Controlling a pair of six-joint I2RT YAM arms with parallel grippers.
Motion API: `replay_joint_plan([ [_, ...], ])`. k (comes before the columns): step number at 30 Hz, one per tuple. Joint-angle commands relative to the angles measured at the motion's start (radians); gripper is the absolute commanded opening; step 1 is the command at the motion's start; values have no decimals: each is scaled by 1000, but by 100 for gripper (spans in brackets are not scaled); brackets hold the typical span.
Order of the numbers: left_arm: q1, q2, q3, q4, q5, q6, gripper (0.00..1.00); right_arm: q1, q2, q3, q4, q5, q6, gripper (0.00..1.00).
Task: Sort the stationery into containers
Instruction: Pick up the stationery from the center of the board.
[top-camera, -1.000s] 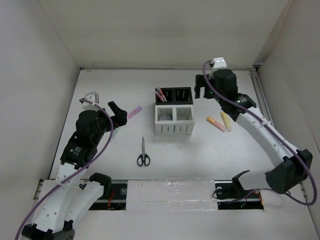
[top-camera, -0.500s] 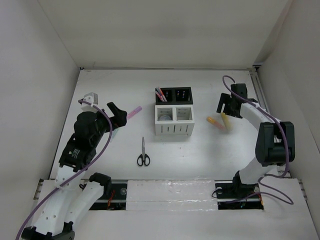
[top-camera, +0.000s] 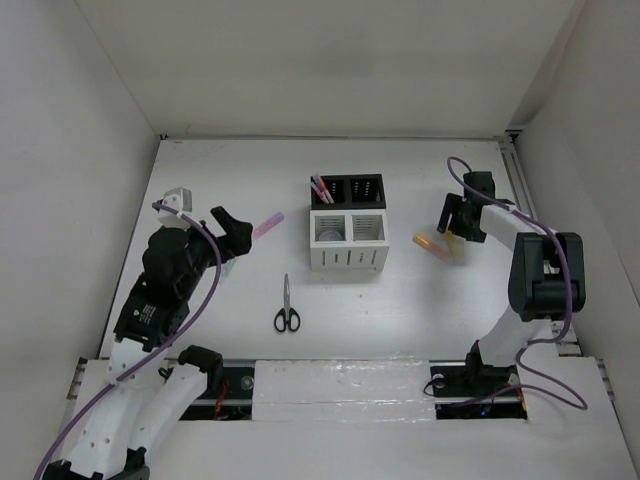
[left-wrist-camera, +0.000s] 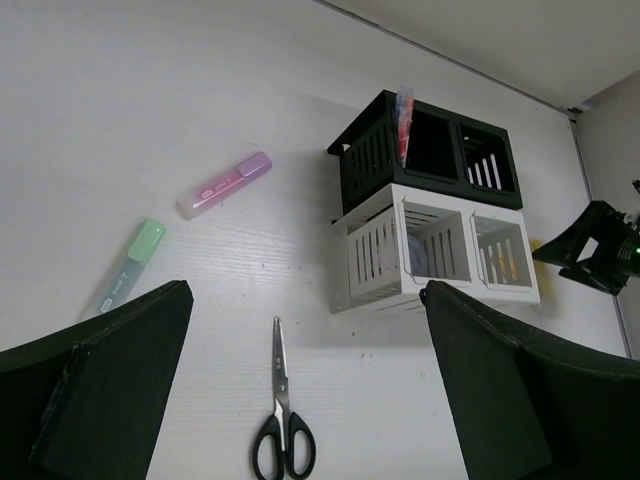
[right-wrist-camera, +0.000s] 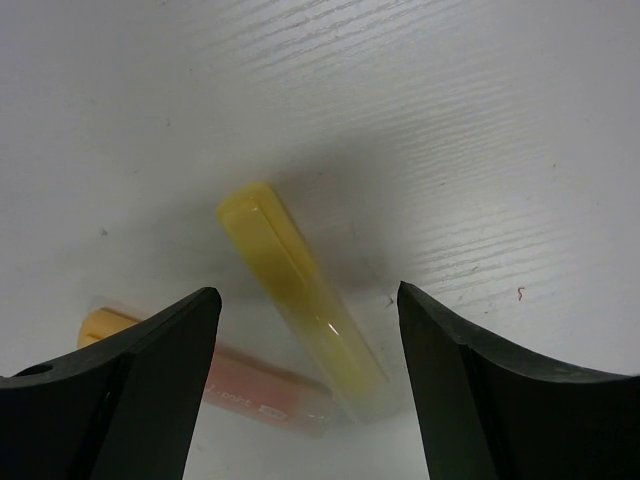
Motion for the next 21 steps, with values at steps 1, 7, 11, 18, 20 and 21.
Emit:
replay_joint_plan([
  [1, -4, -14, 15, 27, 19, 5, 100, 12, -10, 10, 8, -1, -19, 77],
  [7, -4, -14, 15, 27, 19, 5, 100, 21, 27, 46, -41, 8, -52, 70],
  [11, -4, -14, 15, 27, 19, 5, 100, 21, 70, 56, -61, 29, -62, 66],
  [18, -4, -23, 15, 27, 19, 5, 100, 39, 105, 99, -102, 17, -92, 51],
  [20, -4, -23, 15, 27, 19, 5, 100, 39, 125, 122, -102, -1, -106, 41],
  [21, -4, -23, 15, 27, 10, 5, 100, 30, 125, 122, -102, -10, -106, 29],
])
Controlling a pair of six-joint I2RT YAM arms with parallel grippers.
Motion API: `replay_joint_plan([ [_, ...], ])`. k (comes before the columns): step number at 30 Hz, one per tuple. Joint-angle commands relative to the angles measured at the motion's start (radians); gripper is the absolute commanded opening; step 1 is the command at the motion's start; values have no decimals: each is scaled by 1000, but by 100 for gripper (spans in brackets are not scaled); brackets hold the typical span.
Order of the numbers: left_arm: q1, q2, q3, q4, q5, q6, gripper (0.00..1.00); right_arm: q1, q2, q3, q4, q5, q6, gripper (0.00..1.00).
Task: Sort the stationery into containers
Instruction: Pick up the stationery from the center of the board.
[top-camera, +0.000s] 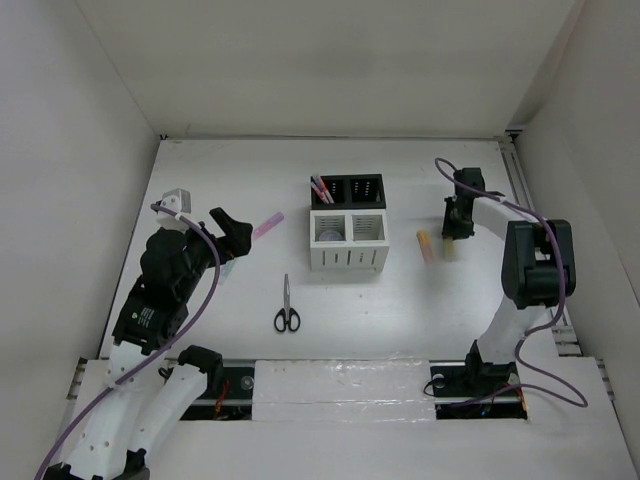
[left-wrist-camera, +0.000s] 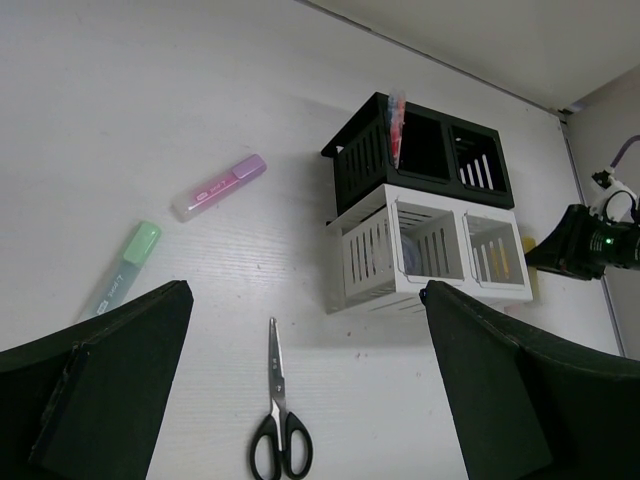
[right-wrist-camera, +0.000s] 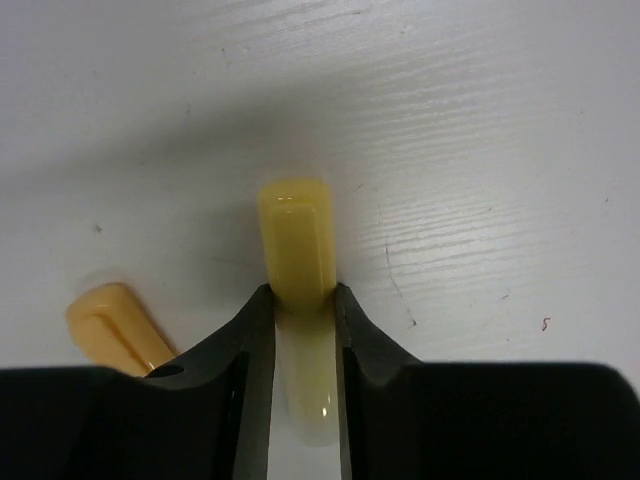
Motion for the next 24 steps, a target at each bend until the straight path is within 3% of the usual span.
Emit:
replay_joint_plan([
  [1, -4, -9, 15, 27, -1, 5, 100, -1, 21, 37, -25, -15, -32, 22],
  [3, -4, -9, 15, 27, -1, 5, 100, -1, 32, 61, -36, -15, -32, 0],
  [11, -4, 14, 15, 27, -1, 5, 100, 41, -60, 179, -45, 193, 14, 0],
  [17, -4, 14, 15, 27, -10, 5, 100, 132, -205, 264, 4, 231, 22, 0],
  [21, -4, 34, 15, 27, -28, 5, 100, 214, -385, 114, 279, -20, -4, 0],
  [22, -4, 34, 15, 27, -29, 5, 100, 224, -417, 74, 429, -168, -4, 0],
  [24, -4, 43, 15, 27, -29, 5, 100, 240, -486, -30, 577, -283, -4, 0],
])
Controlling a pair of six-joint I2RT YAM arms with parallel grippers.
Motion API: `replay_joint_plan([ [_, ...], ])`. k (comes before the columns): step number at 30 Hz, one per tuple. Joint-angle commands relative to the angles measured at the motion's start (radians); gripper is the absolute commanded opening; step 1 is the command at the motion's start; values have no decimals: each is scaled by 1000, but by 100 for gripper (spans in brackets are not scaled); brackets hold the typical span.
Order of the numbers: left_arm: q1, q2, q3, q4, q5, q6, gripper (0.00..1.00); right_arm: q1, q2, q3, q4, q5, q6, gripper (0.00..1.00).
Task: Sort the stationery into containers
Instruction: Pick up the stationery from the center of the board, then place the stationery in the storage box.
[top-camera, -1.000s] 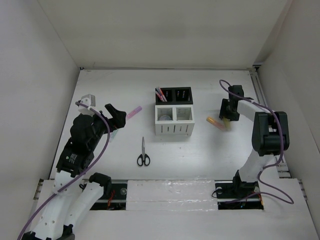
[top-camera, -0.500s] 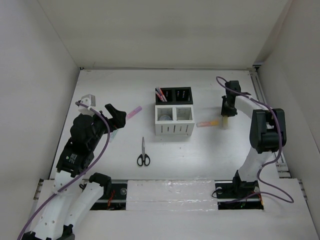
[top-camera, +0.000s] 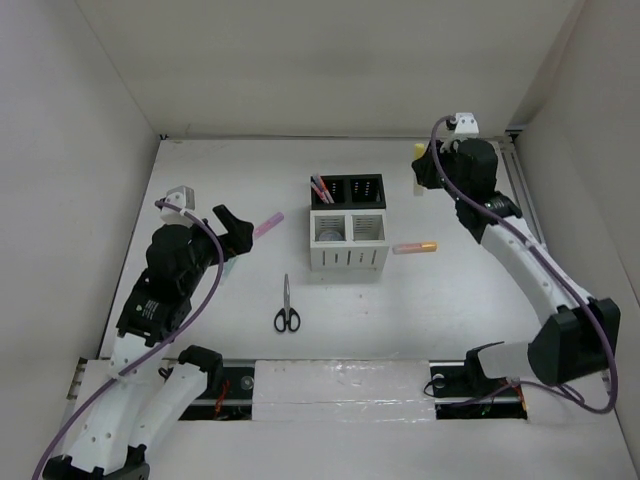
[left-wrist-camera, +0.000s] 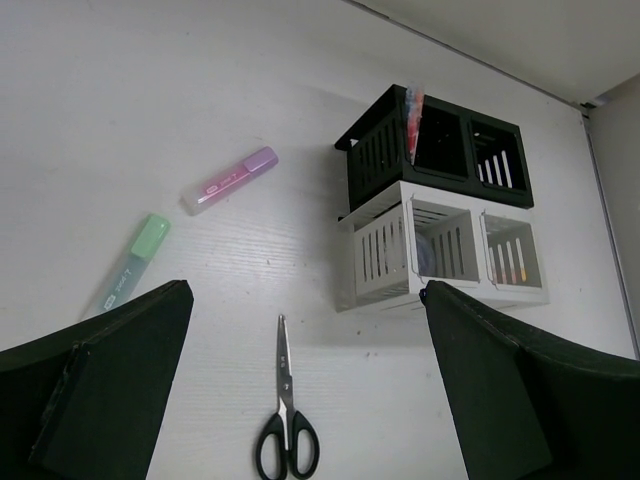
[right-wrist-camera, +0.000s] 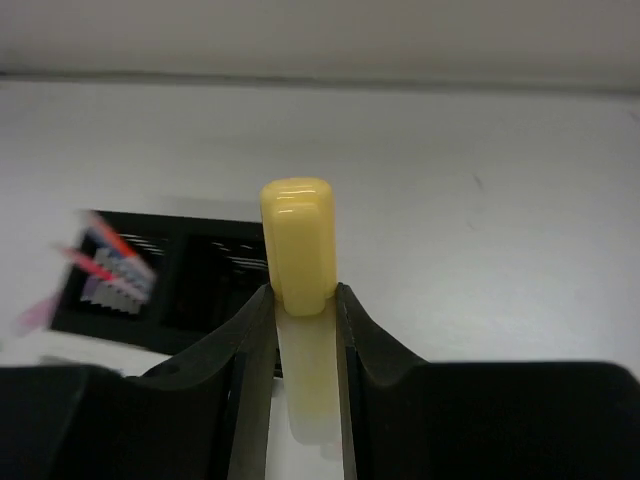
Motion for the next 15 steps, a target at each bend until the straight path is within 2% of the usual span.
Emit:
replay_joint_plan([
  [1, -4, 9, 15, 26, -16, 5, 100, 18, -79, -114, 419, -293, -6, 0],
  [5, -4, 9, 15, 26, -5, 5, 100, 38, -62, -167, 650, -425, 7, 0],
  [7, -4, 9, 15, 26, -5, 5, 100, 38, 5, -176, 721, -494, 16, 0],
  [11, -4, 9, 15, 26, 4, 5, 100, 38, 140, -193, 999, -698, 61, 0],
  [12, -4, 9, 15, 26, 4, 5, 100, 38, 166, -202, 1151, -769, 85, 0],
  [13, -4, -1, 15, 26, 15, 5, 100, 29, 220, -202, 1213, -794, 111, 0],
  [15, -4, -10, 15, 35, 15, 5, 100, 29, 263, -178, 1240, -821, 138, 0],
])
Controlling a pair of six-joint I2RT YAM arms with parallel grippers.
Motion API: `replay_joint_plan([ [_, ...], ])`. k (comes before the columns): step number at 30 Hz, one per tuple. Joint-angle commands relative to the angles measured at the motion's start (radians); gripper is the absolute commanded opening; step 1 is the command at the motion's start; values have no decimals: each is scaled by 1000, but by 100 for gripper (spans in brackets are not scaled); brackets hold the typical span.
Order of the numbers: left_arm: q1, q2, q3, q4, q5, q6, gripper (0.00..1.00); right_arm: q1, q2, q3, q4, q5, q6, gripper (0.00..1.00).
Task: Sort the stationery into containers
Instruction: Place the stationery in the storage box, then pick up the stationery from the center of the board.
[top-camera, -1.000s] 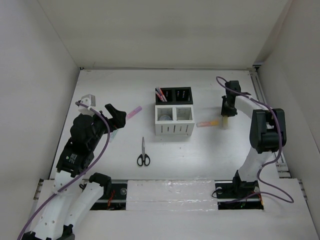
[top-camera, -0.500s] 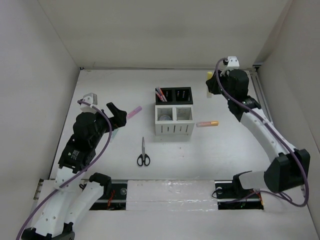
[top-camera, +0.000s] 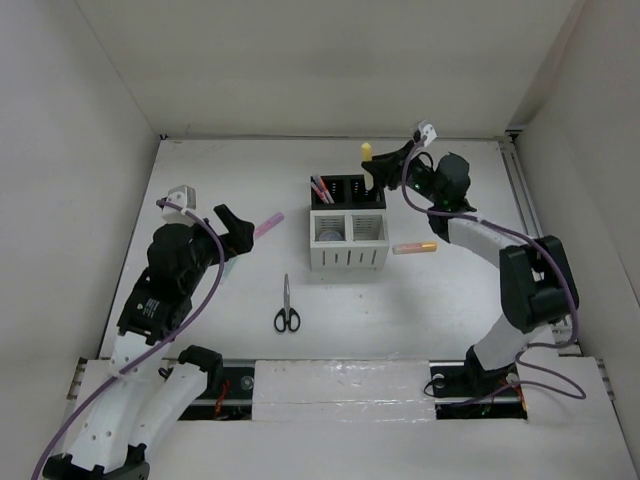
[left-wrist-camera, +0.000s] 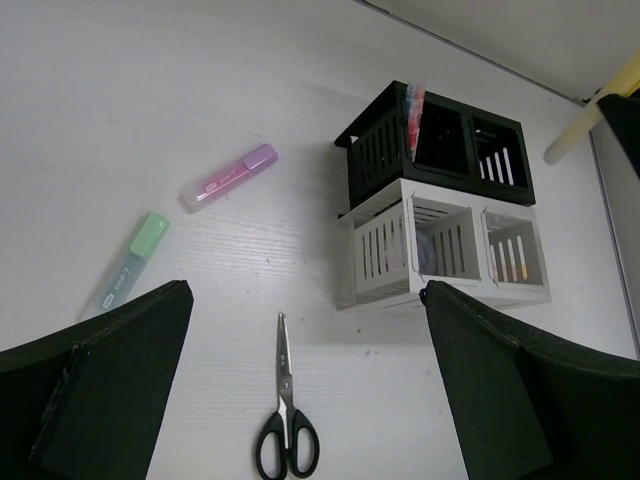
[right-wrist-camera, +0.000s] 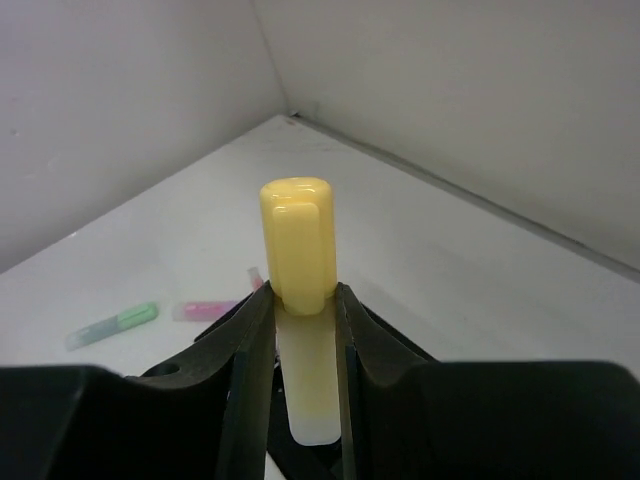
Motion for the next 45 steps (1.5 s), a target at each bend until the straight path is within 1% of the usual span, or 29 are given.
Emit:
replay_joint_plan([
  [1, -4, -18, 15, 35, 15, 5, 100, -5, 51, 27, 299, -167, 63, 0],
  [3, -4, -29, 15, 35, 24, 5, 100, -5, 98, 37, 316, -167, 63, 0],
  [6, -4, -29, 15, 45, 43, 14, 100, -16, 166, 79, 328, -207, 63, 0],
  [15, -4, -38, 15, 45, 52, 23, 100, -34, 253, 91, 325, -216, 63, 1],
  [16, -4, -38, 15, 45, 52, 23, 100, -45, 263, 91, 325, -216, 63, 6],
  [17, -4, -38, 15, 45, 52, 23, 100, -45, 263, 82, 325, -216, 63, 20],
  [18, -4, -38, 15, 45, 52, 23, 100, -45, 263, 82, 325, -216, 63, 25],
  [19, -4, -38, 15, 45, 52, 23, 100, -45, 263, 73, 325, -216, 63, 34],
  [20, -4, -38, 15, 45, 52, 23, 100, -45, 263, 62, 325, -216, 63, 52],
  [21, -4, -38, 15, 45, 61, 23, 100, -45, 263, 62, 325, -216, 63, 58],
  [22, -4, -38, 15, 45, 61, 23, 100, -45, 252, 53, 325, -216, 63, 67],
  [23, -4, -38, 15, 45, 61, 23, 100, -45, 235, 41, 325, -226, 63, 67],
  [25, -4, -38, 15, 45, 61, 23, 100, -36, 208, 28, 334, -214, 63, 91],
  [26, -4, -38, 15, 45, 61, 23, 100, -36, 173, 16, 334, -213, 52, 100],
  [29, -4, -38, 15, 45, 61, 23, 100, -36, 96, -18, 293, -142, 52, 100],
  [30, -4, -38, 15, 45, 61, 23, 100, -36, 13, -35, 267, -90, 52, 100],
  [31, -4, -38, 15, 45, 61, 23, 100, -36, -41, -47, 217, -15, 38, 100],
  [32, -4, -38, 15, 45, 61, 23, 100, -15, -99, -47, 16, 220, 25, 100],
  [33, -4, -38, 15, 45, 61, 23, 100, 2, -210, -24, -132, 404, 25, 100],
  [34, -4, -38, 15, 45, 61, 23, 100, 22, -248, 11, -290, 584, 35, 100],
  [35, -4, -38, 15, 45, 52, 23, 100, 42, -268, 55, -606, 908, 66, 100],
  [36, -4, -38, 15, 45, 52, 23, 100, 56, -277, 156, -770, 1029, 134, 100],
  [37, -4, -38, 15, 45, 52, 23, 100, 56, -277, 190, -895, 1088, 225, 100],
  [38, -4, -29, 15, 45, 52, 23, 100, 56, -277, 212, -1063, 1118, 262, 100],
  [39, -4, -29, 15, 45, 52, 23, 100, 42, -277, 226, -1139, 1185, 319, 100],
  [40, -4, -18, 15, 45, 52, 23, 100, 42, -268, 235, -1190, 1216, 368, 100],
  [41, -4, -8, 15, 45, 41, 23, 100, 42, -268, 235, -1227, 1245, 468, 100],
  [42, -4, -8, 15, 36, 41, 23, 100, 42, -268, 235, -1362, 1311, 545, 100],
  [45, -4, -8, 15, 35, 32, 14, 100, 77, -244, 235, -1559, 1388, 820, 100],
])
